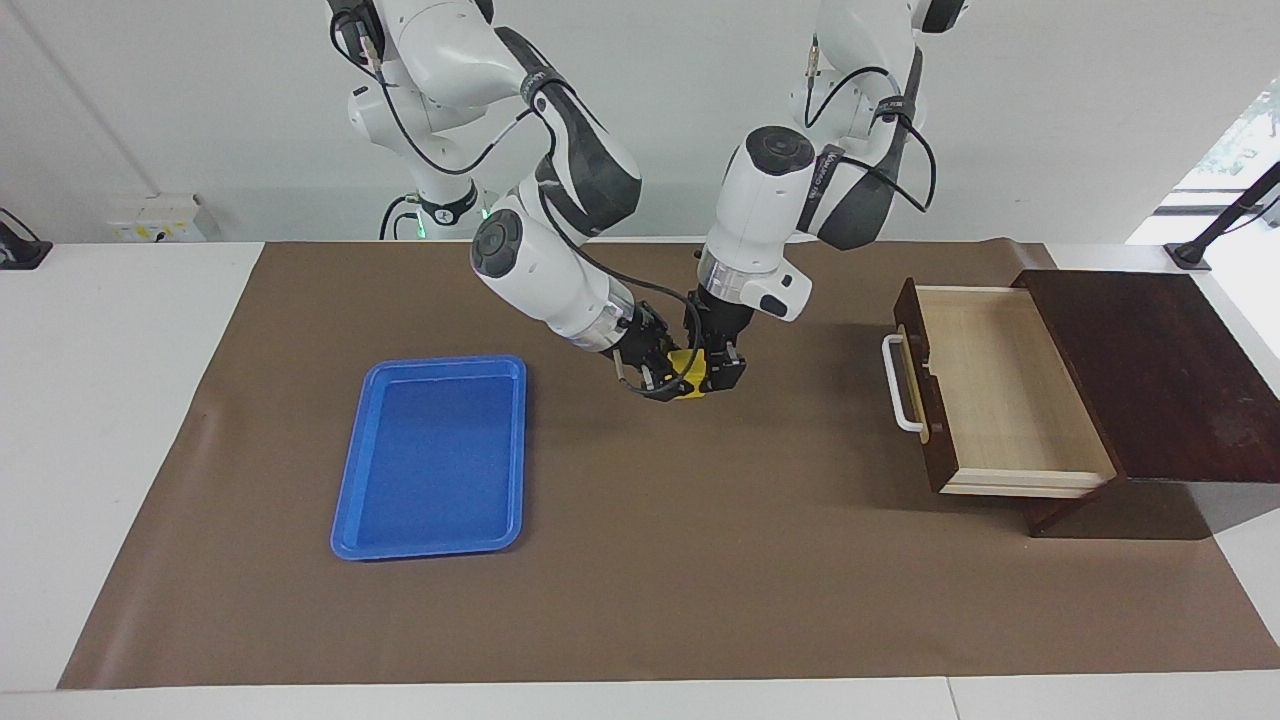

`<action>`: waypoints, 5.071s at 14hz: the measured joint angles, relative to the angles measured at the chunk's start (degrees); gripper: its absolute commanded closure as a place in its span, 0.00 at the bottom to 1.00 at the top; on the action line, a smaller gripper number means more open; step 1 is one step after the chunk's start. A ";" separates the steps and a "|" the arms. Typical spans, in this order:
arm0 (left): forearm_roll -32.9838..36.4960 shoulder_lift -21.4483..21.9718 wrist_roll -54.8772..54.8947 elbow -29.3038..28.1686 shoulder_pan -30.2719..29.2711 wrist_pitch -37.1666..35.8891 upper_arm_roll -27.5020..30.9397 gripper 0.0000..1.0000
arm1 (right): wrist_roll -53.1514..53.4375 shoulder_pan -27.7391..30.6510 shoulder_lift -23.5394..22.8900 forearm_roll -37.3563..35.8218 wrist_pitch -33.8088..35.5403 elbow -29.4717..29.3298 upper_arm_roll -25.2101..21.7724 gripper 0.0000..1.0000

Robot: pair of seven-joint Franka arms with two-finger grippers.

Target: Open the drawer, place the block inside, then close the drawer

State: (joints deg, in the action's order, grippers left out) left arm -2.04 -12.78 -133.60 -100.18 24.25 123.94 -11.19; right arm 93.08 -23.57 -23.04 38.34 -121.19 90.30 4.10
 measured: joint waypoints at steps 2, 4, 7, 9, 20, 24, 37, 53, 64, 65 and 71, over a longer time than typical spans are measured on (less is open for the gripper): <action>0.00 -0.02 0.00 -0.03 0.01 0.03 -0.03 1.00 | 0.85 0.21 0.10 0.01 -0.19 -0.15 -0.12 0.00; 0.01 -0.03 1.11 0.02 -0.03 -1.01 0.18 1.00 | 0.94 0.92 0.42 0.01 -0.18 -0.22 -0.21 0.00; 0.03 0.34 10.09 2.17 -2.65 -10.04 0.78 1.00 | 0.94 1.51 0.85 0.01 -0.15 -0.22 -0.25 0.00; 0.03 2.15 17.12 4.07 -7.60 -15.55 1.09 1.00 | 0.95 1.71 0.93 0.01 -0.17 -0.23 -0.38 0.00; -0.48 9.47 53.24 -0.88 -36.01 -18.20 1.78 1.00 | -23.67 15.70 6.04 -10.69 19.37 -2.76 -0.68 0.00; -0.48 9.60 53.70 -8.44 -37.08 -11.55 1.67 1.00 | -45.59 18.90 8.38 -20.28 27.25 -3.51 -0.70 0.00; -0.57 11.06 53.22 -9.22 -37.49 -10.83 0.70 0.00 | -98.96 28.33 23.22 -37.64 35.30 -1.67 -0.76 0.00; 11.21 9.35 39.32 -11.97 -25.84 -8.63 0.64 0.00 | -100.12 30.45 24.27 -39.83 35.90 2.58 -0.54 0.00; 13.32 9.16 51.31 -11.58 -40.22 -4.69 1.19 0.00 | -100.10 30.45 24.37 -39.83 35.89 2.59 -0.41 0.00; 13.23 9.17 51.69 -11.61 -40.62 -4.52 1.18 0.00 | -100.10 30.45 24.37 -39.83 35.89 2.59 -0.40 0.00; 12.88 9.53 57.32 -7.87 -37.02 -12.05 -0.02 0.00 | -100.10 30.45 24.39 -39.83 35.92 2.60 -0.40 0.00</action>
State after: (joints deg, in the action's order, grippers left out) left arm 10.84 -3.25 -76.28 -108.06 -12.77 111.89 -11.21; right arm -7.02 6.88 1.35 -1.49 -85.27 92.90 3.70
